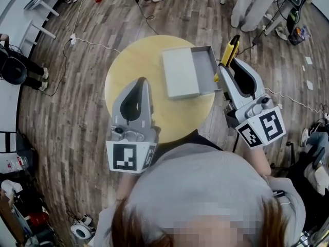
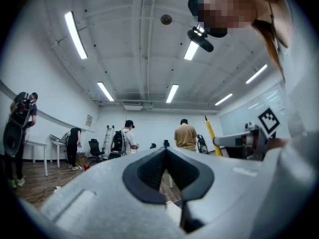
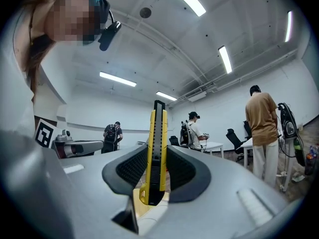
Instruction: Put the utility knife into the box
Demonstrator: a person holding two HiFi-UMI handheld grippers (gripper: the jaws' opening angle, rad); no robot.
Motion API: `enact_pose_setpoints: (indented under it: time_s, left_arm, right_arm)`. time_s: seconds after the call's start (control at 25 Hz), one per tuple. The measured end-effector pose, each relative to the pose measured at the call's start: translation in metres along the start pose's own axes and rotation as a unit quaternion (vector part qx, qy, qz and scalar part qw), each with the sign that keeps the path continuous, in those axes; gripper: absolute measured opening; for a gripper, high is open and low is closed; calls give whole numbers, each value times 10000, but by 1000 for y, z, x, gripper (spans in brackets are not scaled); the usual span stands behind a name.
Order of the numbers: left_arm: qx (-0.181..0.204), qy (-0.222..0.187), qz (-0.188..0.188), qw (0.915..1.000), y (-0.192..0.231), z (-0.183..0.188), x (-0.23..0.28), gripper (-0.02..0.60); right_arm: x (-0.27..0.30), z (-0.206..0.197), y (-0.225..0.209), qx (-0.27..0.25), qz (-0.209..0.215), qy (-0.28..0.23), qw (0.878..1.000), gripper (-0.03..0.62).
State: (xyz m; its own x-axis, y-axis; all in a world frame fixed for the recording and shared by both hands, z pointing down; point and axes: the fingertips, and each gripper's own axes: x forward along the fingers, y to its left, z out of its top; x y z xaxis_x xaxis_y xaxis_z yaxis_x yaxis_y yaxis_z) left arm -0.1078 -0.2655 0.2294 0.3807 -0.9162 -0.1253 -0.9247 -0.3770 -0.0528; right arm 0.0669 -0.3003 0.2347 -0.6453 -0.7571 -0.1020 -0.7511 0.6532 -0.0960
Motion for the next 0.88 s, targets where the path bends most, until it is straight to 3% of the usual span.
enact_pose_setpoints:
  time_s: [0.44,0.88]
  left_arm:
    - [-60,92,-227,9997,18,-8,13,2]
    - [-269,208,-228,9992,23,-26,18,2]
  right_arm:
    - [15,-11,-5,46,-318,347,9989,121]
    - [32,-73,-26,-123,-524,1696,9840,121]
